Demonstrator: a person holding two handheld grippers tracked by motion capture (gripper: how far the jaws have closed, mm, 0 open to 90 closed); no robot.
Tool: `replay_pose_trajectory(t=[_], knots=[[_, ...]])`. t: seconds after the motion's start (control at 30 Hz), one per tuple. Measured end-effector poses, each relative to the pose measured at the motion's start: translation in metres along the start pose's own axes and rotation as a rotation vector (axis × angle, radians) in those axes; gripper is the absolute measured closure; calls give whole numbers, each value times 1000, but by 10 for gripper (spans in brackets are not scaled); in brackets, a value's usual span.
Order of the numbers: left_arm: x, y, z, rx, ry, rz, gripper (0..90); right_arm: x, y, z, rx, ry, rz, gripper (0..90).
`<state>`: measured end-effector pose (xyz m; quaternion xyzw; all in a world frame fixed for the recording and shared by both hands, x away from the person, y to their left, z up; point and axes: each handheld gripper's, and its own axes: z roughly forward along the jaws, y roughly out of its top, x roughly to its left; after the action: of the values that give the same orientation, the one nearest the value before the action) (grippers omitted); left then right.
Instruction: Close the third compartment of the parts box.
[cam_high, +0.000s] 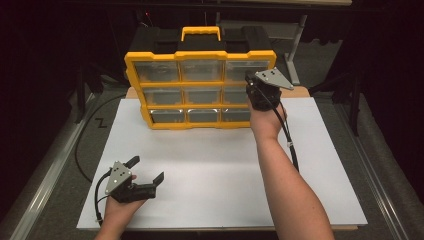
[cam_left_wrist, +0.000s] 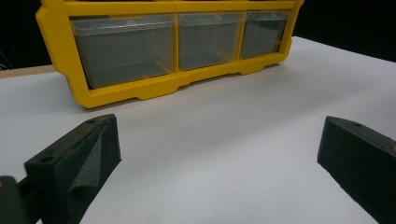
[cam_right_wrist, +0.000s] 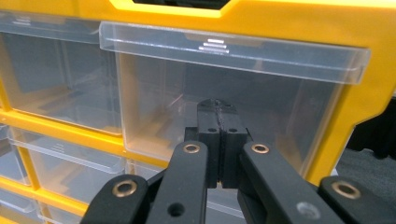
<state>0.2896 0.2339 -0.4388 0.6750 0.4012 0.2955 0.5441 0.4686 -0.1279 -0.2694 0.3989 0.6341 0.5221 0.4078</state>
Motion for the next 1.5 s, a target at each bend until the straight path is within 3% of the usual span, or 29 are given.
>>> replay_pose_trajectory(t=[0.43, 0.73, 0.93, 1.13, 1.5], knots=[[0, -1, 1, 2, 2, -8, 2, -3, -1, 14, 37, -12, -2, 900], [0, -1, 2, 10, 2, -5, 2, -2, -1, 12, 53, 0, -19, 900], [0, -1, 3, 9, 6, -3, 2, 0, -2, -2, 33, 41, -13, 900], [0, -1, 4, 15, 9, -2, 2, 0, -4, -28, 20, 81, 1, 900], [0, -1, 5, 19, 16, 3, 2, -15, -27, -67, 19, 124, 17, 900]])
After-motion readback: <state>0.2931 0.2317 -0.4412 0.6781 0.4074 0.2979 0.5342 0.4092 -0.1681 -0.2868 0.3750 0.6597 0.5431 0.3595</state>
